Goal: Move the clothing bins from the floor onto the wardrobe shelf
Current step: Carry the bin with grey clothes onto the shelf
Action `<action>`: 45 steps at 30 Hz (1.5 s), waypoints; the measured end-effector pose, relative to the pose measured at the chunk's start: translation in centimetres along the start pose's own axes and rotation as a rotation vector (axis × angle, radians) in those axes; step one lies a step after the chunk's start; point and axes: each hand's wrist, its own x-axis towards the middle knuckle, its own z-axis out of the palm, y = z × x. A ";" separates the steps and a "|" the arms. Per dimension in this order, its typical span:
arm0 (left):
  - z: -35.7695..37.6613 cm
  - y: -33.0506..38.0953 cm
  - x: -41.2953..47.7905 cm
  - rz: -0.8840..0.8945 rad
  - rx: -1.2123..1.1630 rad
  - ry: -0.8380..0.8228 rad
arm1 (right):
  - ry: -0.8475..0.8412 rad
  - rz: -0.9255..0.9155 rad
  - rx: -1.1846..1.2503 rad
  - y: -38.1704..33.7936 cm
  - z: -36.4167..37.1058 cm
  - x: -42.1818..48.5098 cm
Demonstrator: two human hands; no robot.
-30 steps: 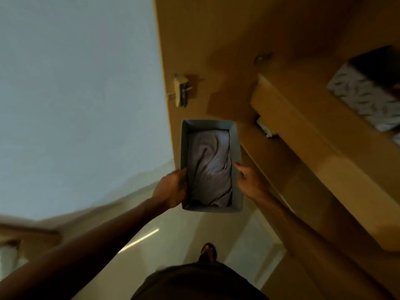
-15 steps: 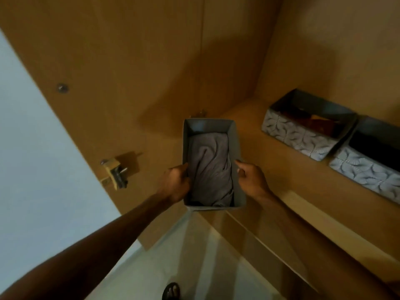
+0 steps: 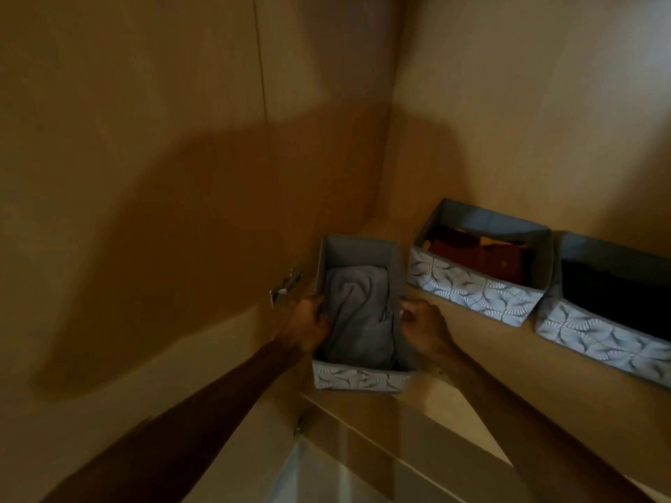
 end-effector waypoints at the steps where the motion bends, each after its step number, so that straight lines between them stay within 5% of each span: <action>1: 0.0 0.3 1.4 0.009 0.026 0.002 | 0.004 -0.002 0.006 0.4 -0.1 1.4; 6: -0.2 1.5 7.6 -0.076 0.144 -0.051 | -0.088 -0.027 0.038 1.4 -0.5 7.6; 9: -0.3 1.9 11.3 -0.053 -0.052 -0.101 | -0.144 -0.058 0.078 0.9 -1.2 10.6; 13: 1.0 1.0 13.5 -0.037 -0.427 -0.509 | -0.369 -0.118 0.110 0.3 -2.7 12.3; 15: 2.2 -1.9 14.9 -0.056 -0.325 -0.577 | -0.485 -0.179 -0.007 1.0 -2.7 12.8; 18: 0.9 -1.1 15.5 0.132 0.154 -0.482 | -0.512 -0.231 -0.086 1.8 -2.3 14.0; 20: 0.7 -0.6 15.8 0.149 0.408 -0.220 | -0.384 -0.298 -0.116 2.0 -1.8 14.9; 22: 1.2 -0.1 15.8 0.166 0.479 -0.001 | -0.252 -0.332 -0.221 2.2 -1.2 15.7; 24: 2.6 -0.4 15.9 0.186 0.531 0.051 | -0.126 -0.345 -0.371 2.0 -0.7 15.9; 31: 5.6 -3.6 16.4 0.213 0.688 -0.002 | -0.106 -0.487 -0.793 2.1 1.2 14.7; 41: 4.9 -3.0 19.8 0.290 0.706 -0.126 | -0.133 -0.413 -0.785 1.9 1.3 16.4; 45: 5.6 -4.2 22.7 0.187 0.632 -0.264 | -0.137 -0.364 -0.805 2.0 0.9 17.6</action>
